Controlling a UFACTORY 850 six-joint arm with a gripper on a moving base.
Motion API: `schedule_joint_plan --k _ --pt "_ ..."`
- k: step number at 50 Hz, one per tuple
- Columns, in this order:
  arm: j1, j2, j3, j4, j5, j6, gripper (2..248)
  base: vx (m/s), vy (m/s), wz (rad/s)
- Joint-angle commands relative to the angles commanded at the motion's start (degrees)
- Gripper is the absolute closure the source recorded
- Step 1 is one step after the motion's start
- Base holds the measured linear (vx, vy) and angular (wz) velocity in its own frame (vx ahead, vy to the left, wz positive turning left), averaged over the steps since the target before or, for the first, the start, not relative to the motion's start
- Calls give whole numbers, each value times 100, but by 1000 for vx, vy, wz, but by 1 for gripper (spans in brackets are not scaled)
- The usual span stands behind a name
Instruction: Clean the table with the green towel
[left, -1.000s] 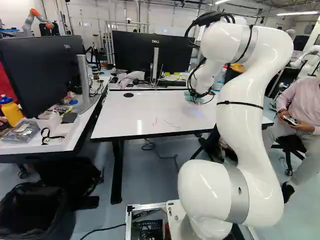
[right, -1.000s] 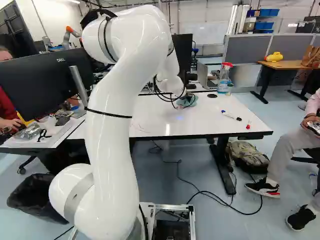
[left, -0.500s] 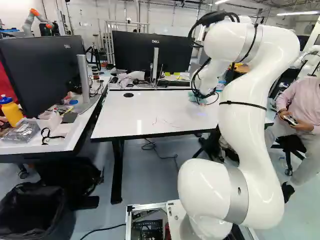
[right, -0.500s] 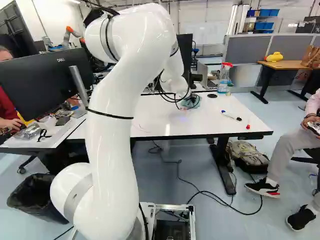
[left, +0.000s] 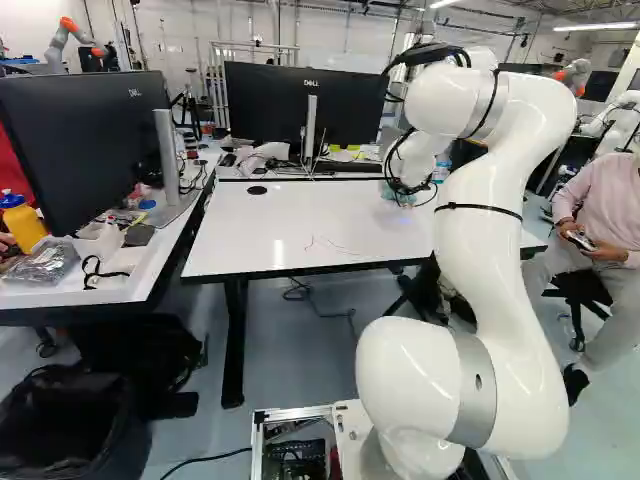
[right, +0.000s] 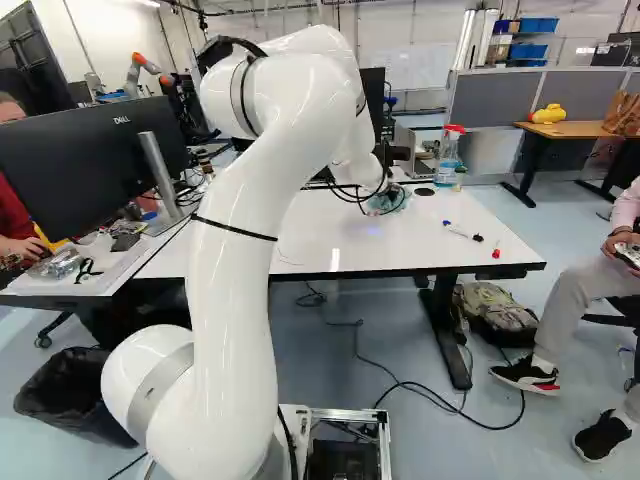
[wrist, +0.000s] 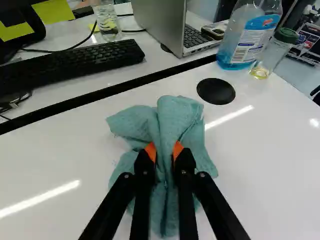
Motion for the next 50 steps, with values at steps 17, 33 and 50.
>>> schedule_joint_plan --k 17,33,50 --pt "58 -428 -612 0 0 0 195 0 0 0" --pt "197 -746 -1072 0 0 0 195 0 0 0" --pt "388 -616 -884 0 0 0 195 0 0 0"
